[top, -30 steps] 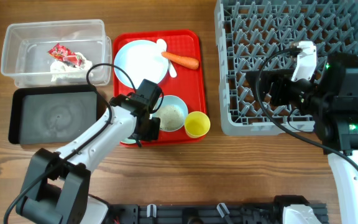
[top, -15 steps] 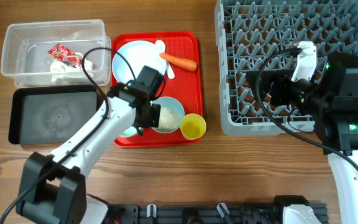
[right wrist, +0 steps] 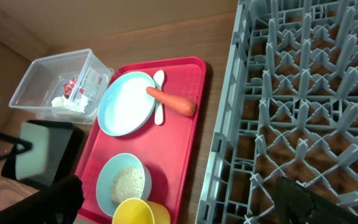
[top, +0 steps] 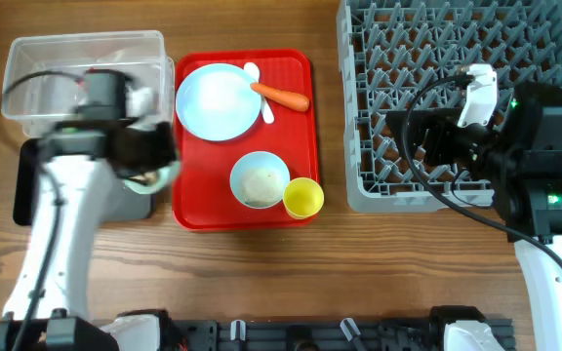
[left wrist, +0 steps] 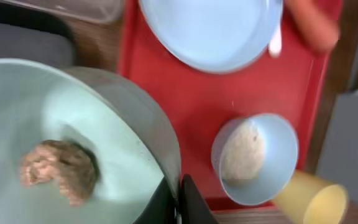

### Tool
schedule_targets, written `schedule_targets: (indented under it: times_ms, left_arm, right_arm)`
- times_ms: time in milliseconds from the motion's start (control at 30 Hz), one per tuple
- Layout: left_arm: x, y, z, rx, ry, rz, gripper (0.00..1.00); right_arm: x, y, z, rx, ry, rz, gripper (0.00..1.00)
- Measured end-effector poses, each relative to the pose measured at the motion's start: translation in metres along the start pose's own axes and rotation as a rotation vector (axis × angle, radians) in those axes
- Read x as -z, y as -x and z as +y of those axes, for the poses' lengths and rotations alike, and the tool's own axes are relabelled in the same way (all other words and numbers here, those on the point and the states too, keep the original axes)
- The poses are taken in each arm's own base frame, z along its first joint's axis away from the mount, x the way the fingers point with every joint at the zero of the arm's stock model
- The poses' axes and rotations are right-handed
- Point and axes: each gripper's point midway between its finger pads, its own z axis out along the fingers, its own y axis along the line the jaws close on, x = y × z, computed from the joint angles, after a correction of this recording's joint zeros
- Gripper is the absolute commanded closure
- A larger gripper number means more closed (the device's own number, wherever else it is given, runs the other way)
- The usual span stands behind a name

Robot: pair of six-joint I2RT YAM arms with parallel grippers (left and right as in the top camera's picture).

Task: Sort waste into correct bins and load items into the dishwasher rack
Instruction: 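Lift the green bowl and tip the food scrap onto the black tray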

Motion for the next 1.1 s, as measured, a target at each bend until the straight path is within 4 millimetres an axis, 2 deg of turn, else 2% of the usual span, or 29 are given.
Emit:
schedule_targets:
  times_ms: [133, 233, 333, 467, 700, 833, 967, 1100]
  left_arm:
    - [0.022, 0.023, 0.039, 0.116, -0.149, -0.082, 0.96]
    - [0.038, 0.043, 0.061, 0.146, -0.306, -0.176, 0.96]
    - [0.046, 0.052, 0.078, 0.174, -0.452, -0.226, 0.96]
    - [0.039, 0.050, 0.098, 0.309, -0.655, -0.212, 0.96]
    - [0.013, 0.049, 0.145, 0.521, -0.801, -0.207, 0.96]
    - [0.020, 0.054, 0.144, 0.593, -0.945, -0.227, 0.96]
    - [0.028, 0.062, 0.143, 0.551, -0.990, -0.284, 0.96]
    - [0.037, 0.063, 0.138, 0.586, -1.048, -0.283, 0.96]
  right_arm:
    - [0.000, 0.000, 0.000, 0.000, 0.000, 0.000, 0.00]
    - [0.000, 0.000, 0.000, 0.001, 0.000, -0.001, 0.00]
    - [0.000, 0.001, 0.000, 0.002, 0.000, -0.003, 0.01]
    - [0.000, 0.001, 0.000, 0.002, 0.000, -0.004, 0.00]
    - [0.000, 0.001, 0.000, 0.003, 0.000, -0.004, 0.00]
    - [0.000, 0.001, 0.000, 0.002, 0.001, -0.004, 0.00]
    - [0.000, 0.001, 0.000, 0.003, 0.000, -0.004, 0.00]
    - [0.000, 0.001, 0.000, 0.002, 0.000, -0.004, 0.00]
